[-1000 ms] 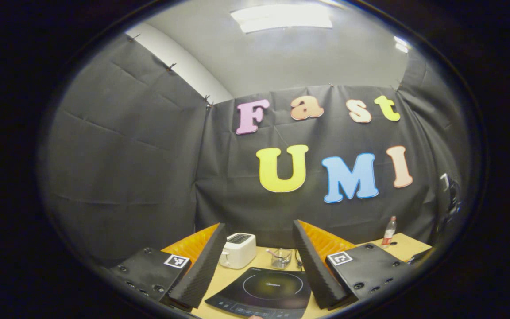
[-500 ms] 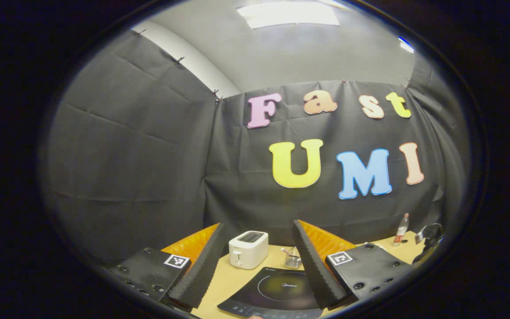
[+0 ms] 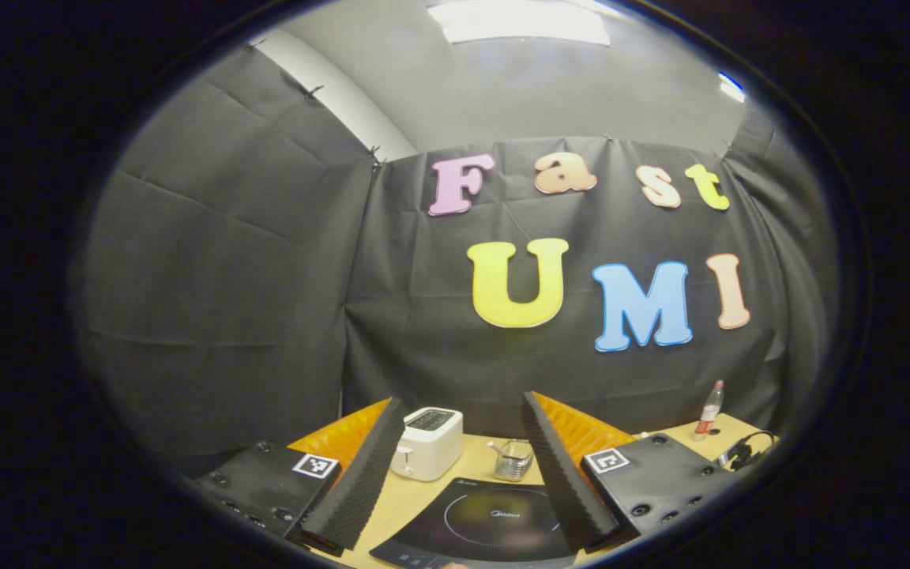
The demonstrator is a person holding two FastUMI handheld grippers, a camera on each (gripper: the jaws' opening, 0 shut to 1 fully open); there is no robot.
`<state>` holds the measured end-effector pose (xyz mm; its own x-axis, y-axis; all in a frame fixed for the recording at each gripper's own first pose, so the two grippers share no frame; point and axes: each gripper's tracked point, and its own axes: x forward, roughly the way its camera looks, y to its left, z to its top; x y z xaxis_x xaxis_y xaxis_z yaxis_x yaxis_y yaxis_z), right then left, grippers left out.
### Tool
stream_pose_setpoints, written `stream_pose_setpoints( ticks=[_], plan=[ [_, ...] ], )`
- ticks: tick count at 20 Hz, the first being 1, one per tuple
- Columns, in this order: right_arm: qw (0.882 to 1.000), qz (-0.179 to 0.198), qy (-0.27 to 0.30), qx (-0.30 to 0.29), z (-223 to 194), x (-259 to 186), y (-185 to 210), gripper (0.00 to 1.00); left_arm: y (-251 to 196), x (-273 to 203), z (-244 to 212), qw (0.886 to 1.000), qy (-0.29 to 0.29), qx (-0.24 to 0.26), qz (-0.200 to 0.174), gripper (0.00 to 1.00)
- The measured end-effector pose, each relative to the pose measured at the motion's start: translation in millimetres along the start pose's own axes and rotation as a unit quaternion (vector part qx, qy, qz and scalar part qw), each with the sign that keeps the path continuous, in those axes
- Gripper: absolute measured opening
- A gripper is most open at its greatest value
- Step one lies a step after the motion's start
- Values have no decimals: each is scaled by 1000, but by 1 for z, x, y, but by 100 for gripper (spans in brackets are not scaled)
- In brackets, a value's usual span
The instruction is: First push the handle of the pot to place it horizontally, then grasp the pot with both hands and set it on the induction cooktop.
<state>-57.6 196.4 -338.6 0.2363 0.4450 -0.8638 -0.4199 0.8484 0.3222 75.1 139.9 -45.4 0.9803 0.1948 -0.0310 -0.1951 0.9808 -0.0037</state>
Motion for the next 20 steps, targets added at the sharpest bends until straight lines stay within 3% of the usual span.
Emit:
stream_pose_setpoints(
  ticks=[11, 20],
  plan=[
    [997, -60, 8, 41, -14, -19, -41, 1, -57, 44, -15, 996, -4, -30, -78, 100],
    [994, -104, 23, 38, -29, -49, -117, 1, -107, 47, -22, 996, 9, -27, -80, 98]
  ],
)
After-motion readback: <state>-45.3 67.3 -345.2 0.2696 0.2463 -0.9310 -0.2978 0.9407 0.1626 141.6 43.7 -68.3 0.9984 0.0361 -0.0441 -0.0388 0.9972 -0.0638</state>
